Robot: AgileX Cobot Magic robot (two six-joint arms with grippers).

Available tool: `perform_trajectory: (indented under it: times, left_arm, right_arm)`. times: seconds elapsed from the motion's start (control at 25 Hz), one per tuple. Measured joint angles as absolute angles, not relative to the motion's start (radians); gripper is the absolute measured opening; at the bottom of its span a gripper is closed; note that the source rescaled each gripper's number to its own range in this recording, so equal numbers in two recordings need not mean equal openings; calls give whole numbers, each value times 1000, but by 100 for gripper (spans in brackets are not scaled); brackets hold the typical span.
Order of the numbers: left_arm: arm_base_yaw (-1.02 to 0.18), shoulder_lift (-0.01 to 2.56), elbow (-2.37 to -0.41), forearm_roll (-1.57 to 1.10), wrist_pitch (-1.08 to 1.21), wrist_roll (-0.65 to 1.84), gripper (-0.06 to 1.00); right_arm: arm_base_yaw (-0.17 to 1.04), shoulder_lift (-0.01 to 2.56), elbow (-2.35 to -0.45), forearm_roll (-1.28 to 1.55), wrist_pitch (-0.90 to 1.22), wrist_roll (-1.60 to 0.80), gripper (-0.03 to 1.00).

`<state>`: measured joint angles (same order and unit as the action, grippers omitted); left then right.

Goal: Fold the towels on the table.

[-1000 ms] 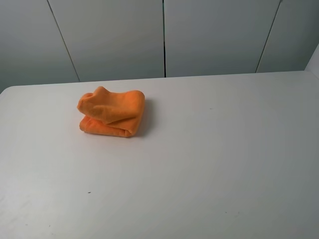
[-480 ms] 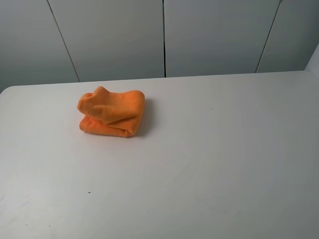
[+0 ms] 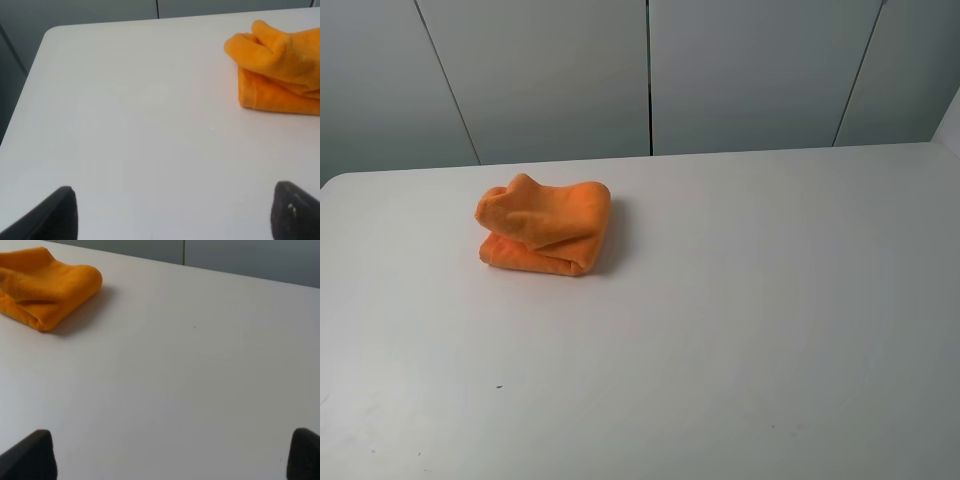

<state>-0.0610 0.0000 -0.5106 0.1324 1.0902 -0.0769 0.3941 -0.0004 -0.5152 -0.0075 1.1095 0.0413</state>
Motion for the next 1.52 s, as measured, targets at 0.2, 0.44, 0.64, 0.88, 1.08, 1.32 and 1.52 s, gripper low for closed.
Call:
perform_trajectory:
  times: [0.2, 0.44, 0.64, 0.88, 1.08, 1.32, 1.52]
  left_arm:
    - [-61, 0, -511, 132, 1090, -77, 100]
    - [-61, 0, -511, 132, 1090, -77, 100]
    - [-61, 0, -511, 132, 1090, -77, 100]
    - [-61, 0, -511, 132, 1090, -77, 100]
    - [-61, 0, -511, 132, 1090, -77, 100]
    - [-61, 0, -511, 132, 1090, -77, 100]
    - [-61, 0, -511, 130, 1090, -77, 100]
  right_arm:
    - [248, 0, -515, -7, 1105, 47, 100]
    - [15, 0, -515, 8, 1105, 51, 100]
    - [-55, 0, -515, 8, 1105, 51, 100]
    - [-57, 0, -515, 8, 1105, 51, 100]
    - [-57, 0, -515, 8, 1107, 52, 100]
    - [-57, 0, -515, 8, 1107, 52, 100]
    - [-57, 0, -515, 8, 1107, 52, 100]
